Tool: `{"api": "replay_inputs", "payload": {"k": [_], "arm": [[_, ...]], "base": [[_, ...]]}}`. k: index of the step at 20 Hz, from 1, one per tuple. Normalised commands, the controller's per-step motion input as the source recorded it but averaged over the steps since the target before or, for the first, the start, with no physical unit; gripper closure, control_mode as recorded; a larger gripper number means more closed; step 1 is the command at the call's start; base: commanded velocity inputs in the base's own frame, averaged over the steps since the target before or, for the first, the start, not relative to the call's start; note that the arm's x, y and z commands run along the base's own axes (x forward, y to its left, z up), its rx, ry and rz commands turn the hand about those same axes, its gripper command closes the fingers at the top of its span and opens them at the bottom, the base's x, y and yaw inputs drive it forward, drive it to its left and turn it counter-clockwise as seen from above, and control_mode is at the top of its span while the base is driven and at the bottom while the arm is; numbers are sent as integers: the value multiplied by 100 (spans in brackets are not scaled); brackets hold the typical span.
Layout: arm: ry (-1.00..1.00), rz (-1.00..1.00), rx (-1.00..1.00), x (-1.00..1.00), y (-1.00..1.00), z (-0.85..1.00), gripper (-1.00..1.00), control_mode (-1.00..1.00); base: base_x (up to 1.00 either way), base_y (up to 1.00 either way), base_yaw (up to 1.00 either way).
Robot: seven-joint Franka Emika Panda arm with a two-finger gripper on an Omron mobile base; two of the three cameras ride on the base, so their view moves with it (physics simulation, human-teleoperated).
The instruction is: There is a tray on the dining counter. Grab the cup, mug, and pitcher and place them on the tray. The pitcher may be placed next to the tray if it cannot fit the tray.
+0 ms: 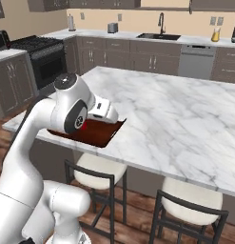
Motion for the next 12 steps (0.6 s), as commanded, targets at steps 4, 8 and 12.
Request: {"api": "replay_inputs", "payload": {"k": [4,8,12], "arm": [[0,0,0,0,0,0,-100,100],[0,0,0,0,0,0,-100,100],[0,0,0,0,0,0,-100,100]], "base": [[-73,40,0],[-64,100,-1],[1,100,-6]]}}
